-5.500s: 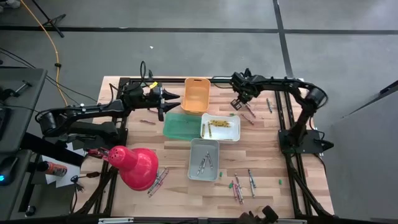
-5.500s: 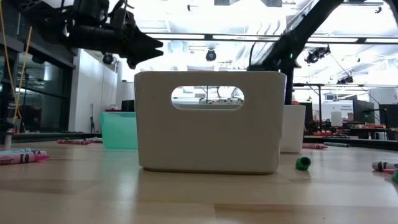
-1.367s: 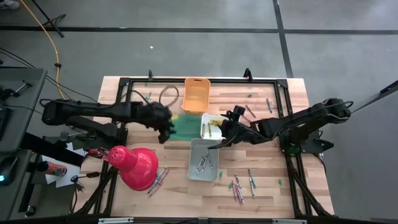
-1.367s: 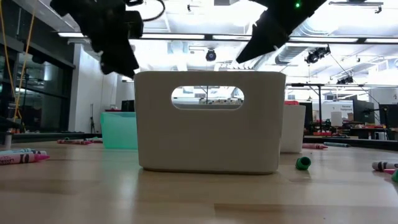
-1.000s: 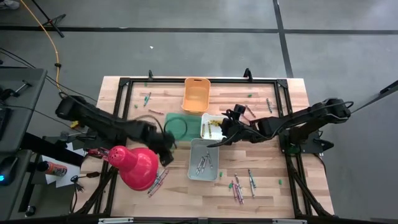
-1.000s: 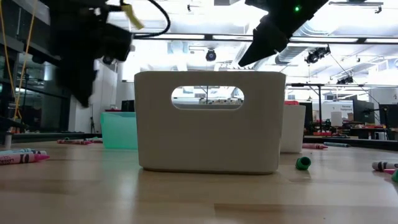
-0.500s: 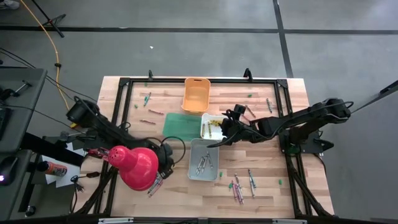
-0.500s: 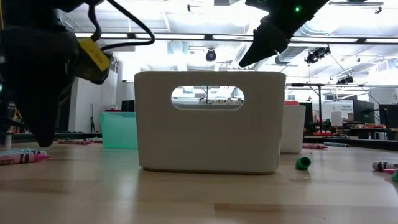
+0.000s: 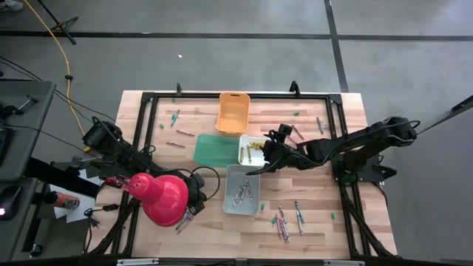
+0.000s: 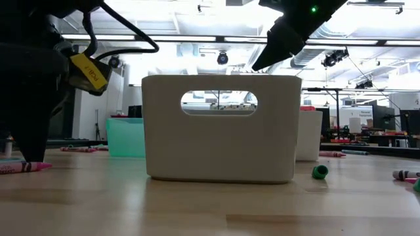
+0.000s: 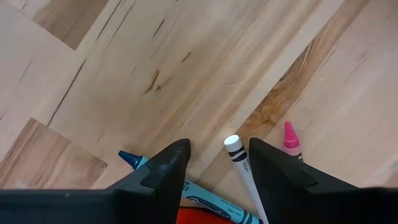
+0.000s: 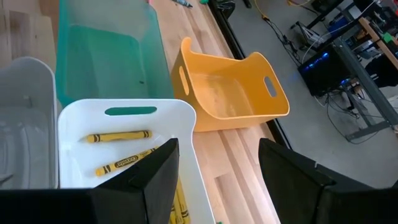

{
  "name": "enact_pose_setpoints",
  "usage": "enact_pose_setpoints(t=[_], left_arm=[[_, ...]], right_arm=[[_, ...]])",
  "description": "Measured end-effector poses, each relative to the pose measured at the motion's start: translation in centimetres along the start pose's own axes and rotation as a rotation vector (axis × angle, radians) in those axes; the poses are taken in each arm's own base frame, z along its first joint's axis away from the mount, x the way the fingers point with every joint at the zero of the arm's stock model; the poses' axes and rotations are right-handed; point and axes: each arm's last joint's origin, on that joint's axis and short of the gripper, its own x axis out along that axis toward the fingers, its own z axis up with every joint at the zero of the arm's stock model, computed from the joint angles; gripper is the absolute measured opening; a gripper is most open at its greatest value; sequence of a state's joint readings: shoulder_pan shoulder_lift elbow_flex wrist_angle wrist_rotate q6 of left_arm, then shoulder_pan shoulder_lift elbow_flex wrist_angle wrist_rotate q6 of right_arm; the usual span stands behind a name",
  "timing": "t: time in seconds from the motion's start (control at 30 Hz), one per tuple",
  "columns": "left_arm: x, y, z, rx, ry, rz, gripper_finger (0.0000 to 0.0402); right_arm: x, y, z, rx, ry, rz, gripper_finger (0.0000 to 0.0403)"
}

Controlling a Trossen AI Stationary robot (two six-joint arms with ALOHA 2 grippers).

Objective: Sort crayons
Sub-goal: Put the white crayon into the gray bin

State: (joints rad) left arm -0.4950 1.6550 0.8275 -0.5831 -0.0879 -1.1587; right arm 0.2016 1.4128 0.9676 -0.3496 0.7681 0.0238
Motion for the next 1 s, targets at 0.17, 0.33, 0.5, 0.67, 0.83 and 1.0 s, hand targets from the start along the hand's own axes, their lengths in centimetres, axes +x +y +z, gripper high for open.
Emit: enact_pose_setpoints(t=[0.17,0.33,0.5,0.67,0.83,1.0], left_arm=[[0.1,0.1,0.1,-0.003,0.0,0.003,0.0167],[0.1,0.2,0.0,0.002,0.001,0.013,0.0139],[0.1,0.4,0.1,0.027,0.002,0.032,0.0067],[0.2,0.5,0.6,0.057,-0.001,0.024,0.0007],[0.0,0.6,1.2,0.091,-0.008,0.016,0.0005],[-1.1,-0.1,2.4,0.172,-0.052,0.035,0.0001]], right_arm=[[0.0,0.0,0.0,0.002,0.0,0.0,0.0215],[0.0,0.0,0.0,0.002,0.0,0.0,0.0215],[0.0,0.0,0.0,0.002,0.0,0.0,0.0215],[0.0,0.0,0.0,0.002,0.0,0.0,0.0215],[0.0,0.0,0.0,0.002,0.0,0.0,0.0215],[0.0,0.0,0.0,0.002,0.0,0.0,0.0215]])
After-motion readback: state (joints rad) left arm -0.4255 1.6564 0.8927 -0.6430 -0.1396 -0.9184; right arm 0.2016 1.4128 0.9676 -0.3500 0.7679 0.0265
